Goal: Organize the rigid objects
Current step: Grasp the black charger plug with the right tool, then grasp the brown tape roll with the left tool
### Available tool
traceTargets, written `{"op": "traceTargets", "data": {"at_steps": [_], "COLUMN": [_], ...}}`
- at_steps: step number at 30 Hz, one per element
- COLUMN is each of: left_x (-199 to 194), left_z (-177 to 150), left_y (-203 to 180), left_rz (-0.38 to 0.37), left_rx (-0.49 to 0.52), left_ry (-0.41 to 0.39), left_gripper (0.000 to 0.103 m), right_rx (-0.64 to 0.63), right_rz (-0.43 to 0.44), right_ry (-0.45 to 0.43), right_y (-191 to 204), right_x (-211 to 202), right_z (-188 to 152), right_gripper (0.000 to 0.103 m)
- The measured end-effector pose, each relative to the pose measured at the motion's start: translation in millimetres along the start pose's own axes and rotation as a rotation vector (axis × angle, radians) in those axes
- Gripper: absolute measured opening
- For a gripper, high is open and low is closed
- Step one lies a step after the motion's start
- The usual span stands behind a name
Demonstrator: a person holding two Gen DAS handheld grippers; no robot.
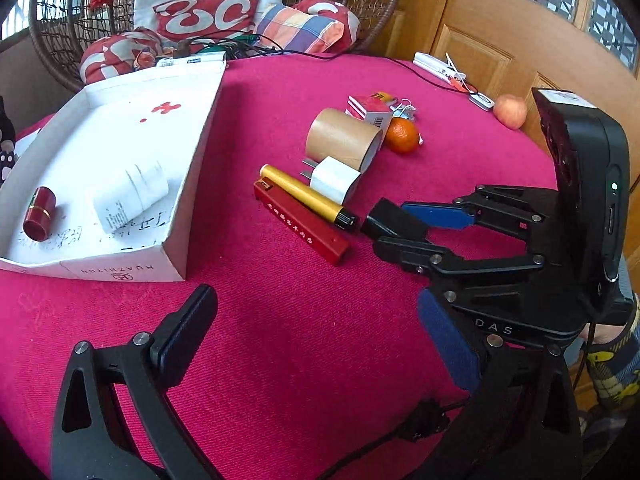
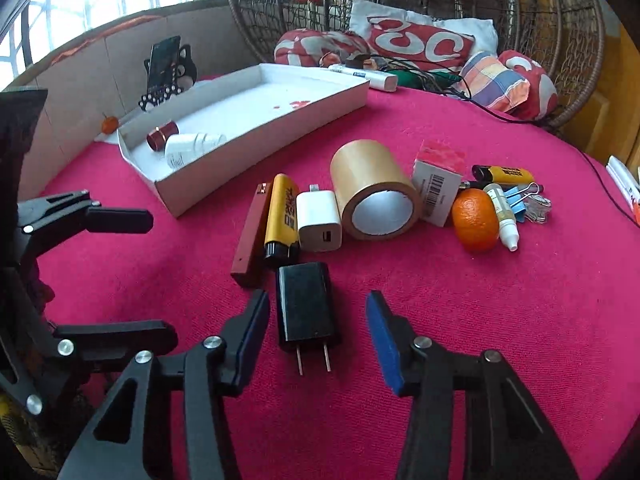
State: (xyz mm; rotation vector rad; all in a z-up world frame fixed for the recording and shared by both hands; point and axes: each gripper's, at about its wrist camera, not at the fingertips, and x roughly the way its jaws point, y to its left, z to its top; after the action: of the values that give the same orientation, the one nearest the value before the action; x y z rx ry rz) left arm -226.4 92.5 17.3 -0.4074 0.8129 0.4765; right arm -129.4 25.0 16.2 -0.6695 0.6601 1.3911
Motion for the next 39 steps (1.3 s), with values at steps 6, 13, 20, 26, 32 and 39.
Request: {"op": "traceTargets", "data": {"at_steps": [6, 13, 20, 26, 32, 39], "left_x": [22, 17, 67, 100, 98, 61], "left_z": [8, 50, 104, 108, 101, 94], "left_y": [-14, -32, -38, -41, -38, -43], "left_rz": [0.001, 0.087, 0.144, 0.118, 0.087, 0.029], "left_rx": [0.058, 0.130, 0.218, 0.231, 0.212, 0.158], "left_ry": [0.051, -0.061, -0.027, 0.035, 0.042, -0.048], "left_gripper": [0.097, 0.097, 0.097, 0.089, 0.061, 0.061], "right_rx": [0.119, 0.251, 0.242, 0.286, 0.309, 0.338], "right_rz": [-0.065, -0.103, -0.113, -0.066, -0.045, -0.078], "right_ry": [-0.013, -0.062, -0.085, -0.103, -0.115, -0.130], "right_y": [-44, -85, -82, -87, -90, -93], "right_x": [-10, -26, -27, -29, -32, -35], "right_z": [-9, -26, -27, -30, -32, -31], "right_gripper": [0.029, 0.029, 0.029, 0.029, 0.029, 0.029]}}
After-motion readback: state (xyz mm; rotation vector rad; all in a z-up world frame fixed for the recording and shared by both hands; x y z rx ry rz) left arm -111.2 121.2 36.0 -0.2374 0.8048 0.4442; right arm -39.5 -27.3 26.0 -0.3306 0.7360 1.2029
